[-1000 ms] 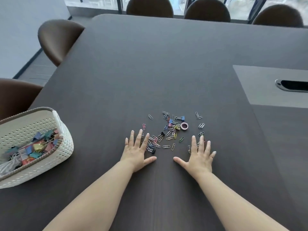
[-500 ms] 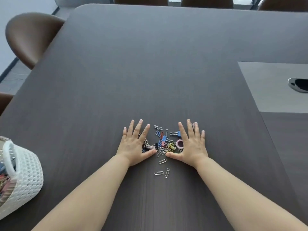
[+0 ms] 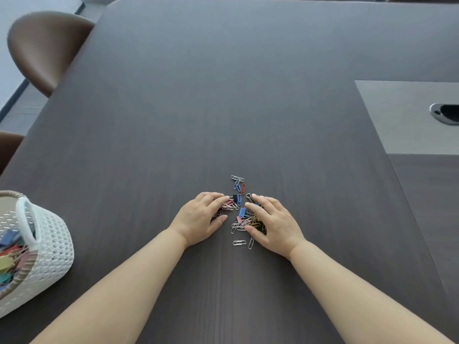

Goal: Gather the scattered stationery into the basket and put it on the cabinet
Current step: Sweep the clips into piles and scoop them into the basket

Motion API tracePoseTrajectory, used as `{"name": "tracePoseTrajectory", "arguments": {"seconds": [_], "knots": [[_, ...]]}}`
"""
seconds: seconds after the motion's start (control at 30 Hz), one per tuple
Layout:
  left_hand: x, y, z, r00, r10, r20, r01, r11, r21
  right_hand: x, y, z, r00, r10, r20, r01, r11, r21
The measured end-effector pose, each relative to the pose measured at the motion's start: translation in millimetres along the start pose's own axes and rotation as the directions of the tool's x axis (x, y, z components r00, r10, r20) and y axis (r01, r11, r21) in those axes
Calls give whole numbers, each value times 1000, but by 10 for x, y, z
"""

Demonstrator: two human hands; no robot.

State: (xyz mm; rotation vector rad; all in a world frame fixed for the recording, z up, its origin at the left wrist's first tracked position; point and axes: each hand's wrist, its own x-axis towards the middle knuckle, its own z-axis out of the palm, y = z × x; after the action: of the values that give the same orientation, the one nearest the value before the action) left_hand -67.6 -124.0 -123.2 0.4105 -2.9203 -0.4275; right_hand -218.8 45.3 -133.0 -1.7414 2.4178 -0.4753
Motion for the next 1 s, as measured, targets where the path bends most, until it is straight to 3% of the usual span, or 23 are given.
{"name": "tracePoseTrajectory", "arguments": {"seconds": [0.07, 0.17, 0.43, 0.67, 0.8, 0.87, 1.0], "knots": [[-140, -4, 39, 999, 44, 25, -46, 994, 97, -65, -19, 3, 1000, 6, 20, -4, 996, -86], [-289, 11, 148, 998, -11, 55, 0, 980, 200, -103, -32, 36, 999, 42, -1, -41, 980, -196], [-191, 51, 215, 994, -35, -104, 52, 984, 168, 149, -81, 92, 990, 97, -101, -112, 981, -156], [-237, 89, 248, 991, -21, -129, 48, 978, 204, 120, -162, 78, 986, 57, -154, -87, 977, -195], [-277, 158, 208, 988, -107, -112, 130, 966, 224, -33, -254, 23, 999, 29, -38, -36, 979, -200], [-322, 194, 146, 983, -151, -101, 170, 961, 217, -97, -323, -37, 996, 88, 21, -81, 971, -225], [-400, 241, -240, 961, -226, -156, 253, 951, 179, -59, -502, -238, 961, 245, 132, -232, 967, -103]]}}
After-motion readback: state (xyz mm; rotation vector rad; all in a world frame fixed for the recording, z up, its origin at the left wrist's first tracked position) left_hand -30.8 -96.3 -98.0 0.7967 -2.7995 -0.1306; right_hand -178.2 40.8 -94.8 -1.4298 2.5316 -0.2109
